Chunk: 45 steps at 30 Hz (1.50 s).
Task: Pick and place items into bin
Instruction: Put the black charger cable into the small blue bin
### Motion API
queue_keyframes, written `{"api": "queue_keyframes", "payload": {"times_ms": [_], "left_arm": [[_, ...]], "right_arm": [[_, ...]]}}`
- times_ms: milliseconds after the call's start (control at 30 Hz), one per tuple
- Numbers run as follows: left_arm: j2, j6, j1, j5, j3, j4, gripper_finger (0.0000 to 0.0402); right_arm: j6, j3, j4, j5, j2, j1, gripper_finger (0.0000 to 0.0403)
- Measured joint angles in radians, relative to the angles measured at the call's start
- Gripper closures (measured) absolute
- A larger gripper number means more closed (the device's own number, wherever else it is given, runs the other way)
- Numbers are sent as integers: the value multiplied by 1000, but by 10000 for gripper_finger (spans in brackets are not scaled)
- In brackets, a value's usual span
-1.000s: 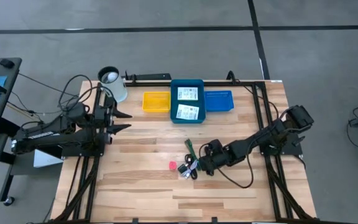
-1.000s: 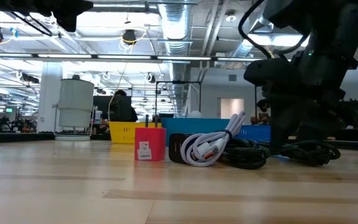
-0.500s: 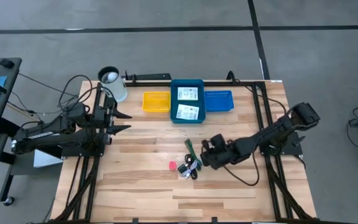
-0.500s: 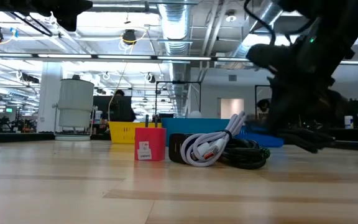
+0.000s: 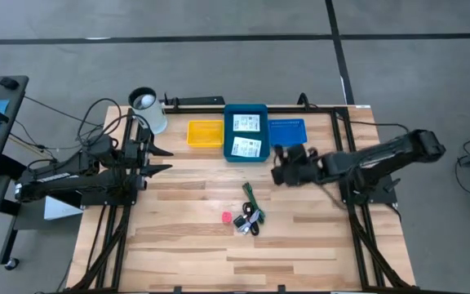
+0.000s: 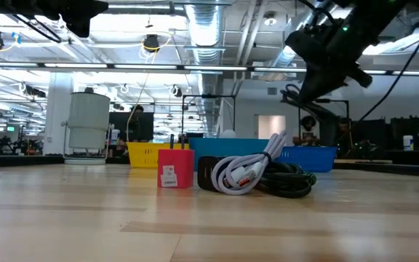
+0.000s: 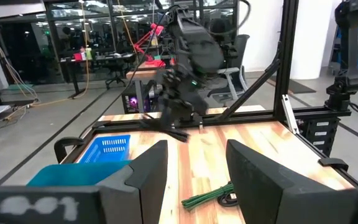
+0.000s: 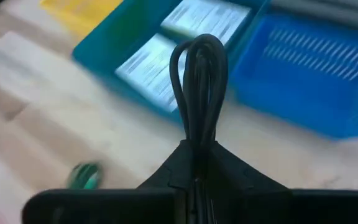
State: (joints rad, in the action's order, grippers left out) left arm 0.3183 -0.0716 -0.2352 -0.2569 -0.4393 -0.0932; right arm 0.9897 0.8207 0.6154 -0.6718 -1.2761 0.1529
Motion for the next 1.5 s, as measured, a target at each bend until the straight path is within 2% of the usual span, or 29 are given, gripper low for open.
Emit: {"api": "queue_keyframes", "payload": {"times_ms": [300,433,600,1000,1367,1500], "left_arm": [[0,18,0,0,0,2,246],[0,30,0,1,0,7,246],[0,34,0,1,0,18,246],[0,75,0,2,0,40,247],[0,97,0,2,0,40,247],[0,103,0,2,0,40,247]], "right_arm": [[-432,0,-7,13,136,-339,367],[-589,1,-62,18,145,-468,371],[-737,1,-165,66,124,-568,375],[-1086,2,-276,192,-37,-621,375],[-1159,2,-315,204,-155,-619,368],[-1158,2,-316,203,-171,-619,354]]}}
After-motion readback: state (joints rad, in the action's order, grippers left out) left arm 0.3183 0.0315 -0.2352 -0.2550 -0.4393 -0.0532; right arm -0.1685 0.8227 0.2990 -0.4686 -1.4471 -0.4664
